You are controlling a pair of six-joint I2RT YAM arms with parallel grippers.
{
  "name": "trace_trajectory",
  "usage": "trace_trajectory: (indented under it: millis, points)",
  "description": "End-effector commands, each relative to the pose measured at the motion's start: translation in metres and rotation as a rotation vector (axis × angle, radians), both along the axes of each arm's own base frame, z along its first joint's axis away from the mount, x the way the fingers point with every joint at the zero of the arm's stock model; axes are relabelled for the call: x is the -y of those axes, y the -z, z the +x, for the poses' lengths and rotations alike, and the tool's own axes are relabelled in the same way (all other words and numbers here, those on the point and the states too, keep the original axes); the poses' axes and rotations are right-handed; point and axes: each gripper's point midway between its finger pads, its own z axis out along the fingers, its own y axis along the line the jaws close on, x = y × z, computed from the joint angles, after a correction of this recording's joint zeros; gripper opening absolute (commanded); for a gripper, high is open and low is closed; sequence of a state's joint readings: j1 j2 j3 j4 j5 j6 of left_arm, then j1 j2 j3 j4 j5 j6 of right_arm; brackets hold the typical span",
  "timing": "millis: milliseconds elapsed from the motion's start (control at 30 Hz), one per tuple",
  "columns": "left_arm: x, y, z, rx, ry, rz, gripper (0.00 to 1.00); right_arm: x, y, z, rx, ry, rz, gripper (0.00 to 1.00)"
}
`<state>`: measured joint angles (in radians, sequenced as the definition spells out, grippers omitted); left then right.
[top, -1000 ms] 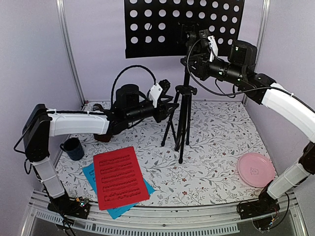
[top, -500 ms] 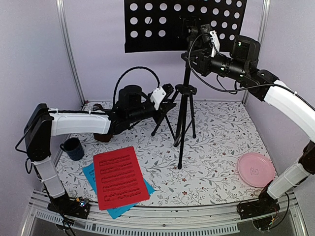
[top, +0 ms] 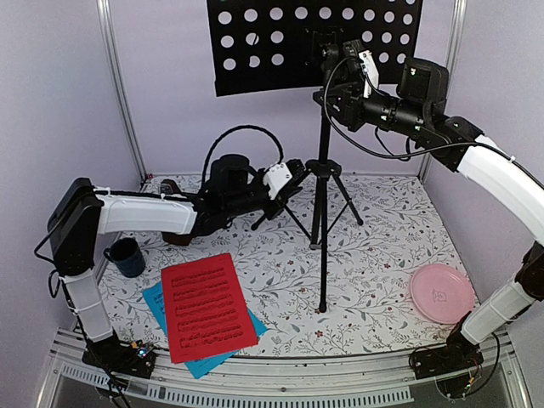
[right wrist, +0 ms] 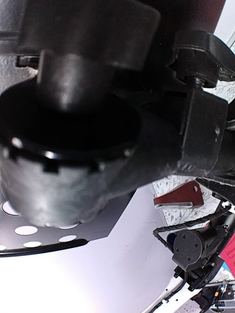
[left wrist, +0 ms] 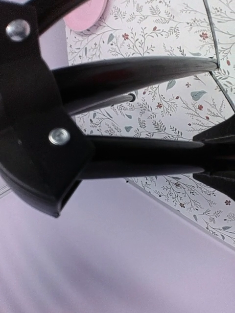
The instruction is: Set up the instrument practice props
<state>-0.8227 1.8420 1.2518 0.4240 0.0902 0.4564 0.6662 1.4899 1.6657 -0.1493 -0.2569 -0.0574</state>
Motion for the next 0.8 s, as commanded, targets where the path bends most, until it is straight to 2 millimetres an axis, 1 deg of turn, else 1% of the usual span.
trace_trajectory:
  millis: [0,133,167,200,300,400,567,767]
  points:
    - [-0.009,0.033,0.026,-0.046,-0.040,0.093,0.00,0.044,-0.140,-0.039,0.384,0.066,0.258,0.00]
    - [-0.005,0.040,0.035,-0.041,-0.040,0.110,0.00,0.041,-0.128,-0.026,0.377,0.085,0.233,0.00]
    - [-0.006,0.038,0.038,-0.035,-0.046,0.112,0.00,0.040,-0.124,-0.023,0.377,0.090,0.226,0.00]
    - [-0.004,0.055,0.045,-0.051,-0.055,0.139,0.00,0.039,-0.121,-0.019,0.377,0.095,0.220,0.00]
    - [-0.006,0.072,0.059,-0.070,-0.077,0.179,0.00,0.038,-0.112,-0.009,0.376,0.116,0.202,0.00]
    - [-0.010,0.082,0.072,-0.095,-0.094,0.210,0.00,0.041,-0.104,-0.001,0.377,0.138,0.183,0.00]
    - [-0.015,0.105,0.079,-0.100,-0.099,0.282,0.00,0.043,-0.087,0.013,0.362,0.154,0.153,0.00]
    - [-0.015,0.120,0.085,-0.117,-0.114,0.326,0.00,0.043,-0.071,0.028,0.354,0.176,0.136,0.00]
